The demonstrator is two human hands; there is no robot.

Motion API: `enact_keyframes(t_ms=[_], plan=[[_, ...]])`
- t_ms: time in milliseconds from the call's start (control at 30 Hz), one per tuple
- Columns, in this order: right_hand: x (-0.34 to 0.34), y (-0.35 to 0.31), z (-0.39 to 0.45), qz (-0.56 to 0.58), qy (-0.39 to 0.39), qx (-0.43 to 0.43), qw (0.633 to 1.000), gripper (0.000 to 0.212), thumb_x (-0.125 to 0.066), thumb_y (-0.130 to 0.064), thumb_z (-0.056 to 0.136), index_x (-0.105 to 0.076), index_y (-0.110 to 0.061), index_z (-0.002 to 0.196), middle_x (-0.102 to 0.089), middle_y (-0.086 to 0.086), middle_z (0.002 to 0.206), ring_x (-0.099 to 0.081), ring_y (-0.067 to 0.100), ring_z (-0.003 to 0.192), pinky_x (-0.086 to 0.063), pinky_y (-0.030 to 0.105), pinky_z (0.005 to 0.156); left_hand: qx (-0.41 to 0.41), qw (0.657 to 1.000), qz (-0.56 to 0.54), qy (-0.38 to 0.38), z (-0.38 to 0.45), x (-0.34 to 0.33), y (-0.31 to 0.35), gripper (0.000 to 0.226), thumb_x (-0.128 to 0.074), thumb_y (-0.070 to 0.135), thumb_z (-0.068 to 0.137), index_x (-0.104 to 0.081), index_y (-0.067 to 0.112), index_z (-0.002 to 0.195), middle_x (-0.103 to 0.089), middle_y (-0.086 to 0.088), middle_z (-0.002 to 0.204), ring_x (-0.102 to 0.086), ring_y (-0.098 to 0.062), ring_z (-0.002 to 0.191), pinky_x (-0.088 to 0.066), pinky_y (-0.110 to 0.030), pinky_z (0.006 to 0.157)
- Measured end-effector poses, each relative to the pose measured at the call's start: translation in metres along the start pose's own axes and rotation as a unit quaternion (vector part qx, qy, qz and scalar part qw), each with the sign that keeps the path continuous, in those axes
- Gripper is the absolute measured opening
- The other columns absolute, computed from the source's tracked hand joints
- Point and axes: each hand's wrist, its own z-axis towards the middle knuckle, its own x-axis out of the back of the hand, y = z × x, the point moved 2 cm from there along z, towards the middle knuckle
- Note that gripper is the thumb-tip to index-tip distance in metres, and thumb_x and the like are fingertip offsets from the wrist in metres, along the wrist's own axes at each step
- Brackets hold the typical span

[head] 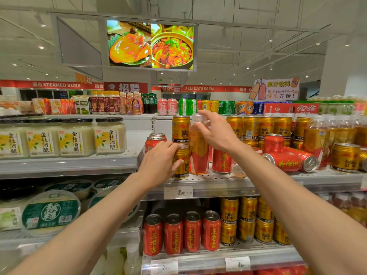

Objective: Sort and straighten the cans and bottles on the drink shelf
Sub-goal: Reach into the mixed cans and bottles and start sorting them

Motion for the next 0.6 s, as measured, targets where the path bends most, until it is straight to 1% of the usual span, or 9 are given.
enact_keyframes(t_ms=[100,233,300,367,433,500,567,600], plan=[[-0.006,0.001,0.005,-0.007,-0.008,-0.006,1.000,0.056,-0.053,-0.043,0.101,-0.040,-0.021,0.151,-0.055,0.006,0.146,-0.058,0.025,0.125,-0.050,0.043,0.102,0.000,1.000,-0.001,0.001,0.000,-0.001,-0.001,0.047,-0.059,0.046,0.095,-0.052,0.024,0.136,-0.060,0.006,0.126,-0.053,-0.013,0.114,-0.048,-0.032,0.092],[-0.008,0.004,0.007,-0.021,-0.022,-0.013,0.999,0.054,-0.051,-0.042,0.103,-0.040,-0.020,0.151,-0.054,0.006,0.148,-0.056,0.026,0.129,-0.048,0.043,0.103,0.003,1.000,-0.006,0.003,-0.001,-0.003,-0.001,0.047,-0.059,0.045,0.096,-0.053,0.024,0.137,-0.061,0.005,0.127,-0.053,-0.014,0.115,-0.048,-0.031,0.093],[-0.007,0.007,0.007,-0.027,-0.032,-0.019,0.999,0.056,-0.049,-0.041,0.103,-0.035,-0.021,0.154,-0.051,0.006,0.151,-0.054,0.027,0.133,-0.047,0.044,0.105,0.003,1.000,-0.007,-0.001,-0.002,-0.003,-0.001,0.047,-0.059,0.045,0.096,-0.052,0.024,0.138,-0.060,0.005,0.128,-0.052,-0.014,0.116,-0.047,-0.031,0.093],[-0.005,0.007,0.006,-0.036,-0.042,-0.019,0.998,0.061,-0.048,-0.040,0.104,-0.027,-0.022,0.158,-0.048,0.006,0.153,-0.054,0.027,0.132,-0.048,0.045,0.106,0.004,1.000,-0.006,-0.001,-0.002,-0.003,0.000,0.047,-0.058,0.044,0.096,-0.051,0.024,0.138,-0.060,0.005,0.129,-0.052,-0.014,0.116,-0.045,-0.029,0.092],[-0.005,0.006,0.004,-0.045,-0.059,-0.015,0.997,0.065,-0.046,-0.038,0.105,-0.016,-0.022,0.161,-0.049,0.007,0.153,-0.061,0.026,0.122,-0.051,0.042,0.100,0.005,1.000,-0.007,-0.001,-0.002,-0.002,0.001,0.047,-0.058,0.043,0.097,-0.051,0.024,0.139,-0.059,0.005,0.129,-0.052,-0.013,0.115,-0.044,-0.027,0.090],[-0.007,0.006,0.001,-0.041,-0.075,-0.016,0.996,0.069,-0.044,-0.035,0.106,-0.006,-0.023,0.162,-0.052,0.009,0.150,-0.067,0.022,0.105,-0.055,0.039,0.091,0.009,1.000,-0.008,-0.001,-0.003,-0.002,0.003,0.047,-0.058,0.042,0.097,-0.050,0.023,0.139,-0.059,0.004,0.129,-0.053,-0.013,0.115,-0.043,-0.026,0.089],[-0.008,0.007,-0.002,-0.026,-0.087,-0.018,0.996,0.072,-0.044,-0.034,0.106,0.002,-0.024,0.162,-0.054,0.010,0.148,-0.067,0.016,0.090,-0.057,0.039,0.088,0.014,1.000,-0.010,0.000,-0.004,-0.002,0.004,0.047,-0.057,0.042,0.097,-0.050,0.022,0.140,-0.059,0.004,0.129,-0.053,-0.014,0.115,-0.042,-0.026,0.089],[-0.008,0.007,-0.004,-0.020,-0.091,-0.018,0.995,0.074,-0.044,-0.034,0.106,0.003,-0.025,0.162,-0.051,0.010,0.151,-0.066,0.015,0.089,-0.057,0.039,0.089,0.016,1.000,-0.010,0.000,-0.004,-0.002,0.004,0.046,-0.057,0.041,0.098,-0.050,0.022,0.139,-0.059,0.004,0.130,-0.053,-0.014,0.115,-0.042,-0.025,0.089]])
